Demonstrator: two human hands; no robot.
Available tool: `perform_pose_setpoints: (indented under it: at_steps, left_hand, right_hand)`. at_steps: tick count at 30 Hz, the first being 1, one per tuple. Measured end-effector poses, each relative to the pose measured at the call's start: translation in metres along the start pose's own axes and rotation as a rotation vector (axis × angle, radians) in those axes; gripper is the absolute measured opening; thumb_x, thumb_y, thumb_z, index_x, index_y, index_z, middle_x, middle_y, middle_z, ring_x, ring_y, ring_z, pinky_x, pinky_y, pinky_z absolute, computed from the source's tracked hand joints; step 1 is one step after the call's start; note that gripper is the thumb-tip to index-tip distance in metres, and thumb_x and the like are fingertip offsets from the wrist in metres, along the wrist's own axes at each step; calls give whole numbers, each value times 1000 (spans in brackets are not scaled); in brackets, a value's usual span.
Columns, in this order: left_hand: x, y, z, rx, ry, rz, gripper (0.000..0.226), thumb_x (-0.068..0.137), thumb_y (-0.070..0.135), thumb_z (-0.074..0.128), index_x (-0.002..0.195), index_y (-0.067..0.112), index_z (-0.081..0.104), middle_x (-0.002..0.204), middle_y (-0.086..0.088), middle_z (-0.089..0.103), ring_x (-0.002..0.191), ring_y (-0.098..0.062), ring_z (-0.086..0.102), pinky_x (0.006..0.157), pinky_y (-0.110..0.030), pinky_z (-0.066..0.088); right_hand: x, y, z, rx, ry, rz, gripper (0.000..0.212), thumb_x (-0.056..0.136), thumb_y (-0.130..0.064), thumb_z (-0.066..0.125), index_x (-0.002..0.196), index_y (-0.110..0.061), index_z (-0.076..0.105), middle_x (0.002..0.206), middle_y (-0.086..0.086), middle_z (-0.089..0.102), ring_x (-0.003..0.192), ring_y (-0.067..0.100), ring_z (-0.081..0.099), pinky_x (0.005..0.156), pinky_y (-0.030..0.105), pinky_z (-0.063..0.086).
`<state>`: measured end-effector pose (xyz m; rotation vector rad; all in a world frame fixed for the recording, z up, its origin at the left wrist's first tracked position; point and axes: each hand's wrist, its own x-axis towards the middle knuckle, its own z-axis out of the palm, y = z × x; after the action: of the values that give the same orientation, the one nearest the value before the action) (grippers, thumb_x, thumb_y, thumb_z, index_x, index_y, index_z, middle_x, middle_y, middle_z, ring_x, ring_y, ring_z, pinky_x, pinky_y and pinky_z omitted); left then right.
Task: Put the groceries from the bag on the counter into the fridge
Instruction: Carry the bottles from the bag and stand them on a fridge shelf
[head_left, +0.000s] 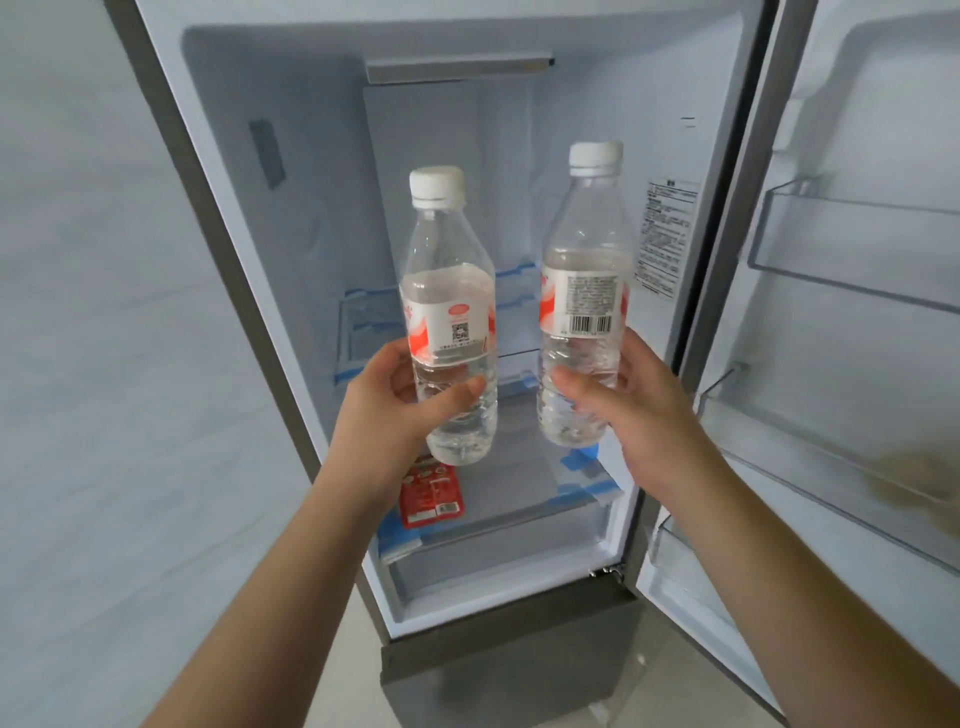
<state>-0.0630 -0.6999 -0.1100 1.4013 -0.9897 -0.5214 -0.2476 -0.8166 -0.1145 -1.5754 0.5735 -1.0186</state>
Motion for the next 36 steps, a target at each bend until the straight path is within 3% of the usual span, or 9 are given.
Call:
perform_pose_setpoints:
  at_steps: [6,11,14,20,26,31,36]
  left_hand:
    - [57,-19,-16,-44,45,-10,58,73,24,85,126,20,61,111,6,75,103,-12,71,98,-43,53]
    - [107,-30,-30,-11,72,4,61,68,34,87,123,20,64,108,6,75,100,-11,71,95,-38,54]
    - [132,-40,-32,10,95,-7,49,74,34,84,119,24,67,106,9,75,99,-7,70,86,-28,54]
    - [174,-71,-25,32,85,-53,54,68,36,87,118,28,67,106,13,75,99,-5,70,91,-36,57]
    - [218,-98,-10,66,129,-93,66,60,45,87,121,30,66,110,13,73,103,-5,68,94,-37,55]
    - [260,-110,3,52,262,-91,41,66,24,89,103,29,71,94,12,76,89,-4,71,84,-31,57]
    - [296,-122,5,14,302,-97,39,68,12,88,100,27,71,91,14,75,85,-2,72,73,-19,54]
  right_hand:
    - [62,17,27,73,-25,6,51,78,-15,75,127,-19,58,111,-1,72,102,14,68,83,28,52]
    - [113,27,43,47,-40,-1,51,78,-15,75,127,-20,58,114,0,71,105,18,67,89,36,52]
    - [137,35,51,34,-30,6,54,74,-21,77,125,-21,60,113,-1,71,105,16,67,88,34,51]
    - [182,61,58,11,0,36,53,76,-19,77,125,-27,59,108,-11,72,98,5,68,77,22,50]
    - [236,100,55,-18,2,46,60,73,-27,83,127,-31,58,113,-8,71,103,9,67,91,37,53]
    - [285,135,60,46,29,55,57,67,-22,87,118,-26,61,109,-4,73,100,14,69,93,47,53]
    - [325,155,65,42,-14,109,66,68,-25,86,127,-27,57,115,-8,70,101,7,68,89,35,54]
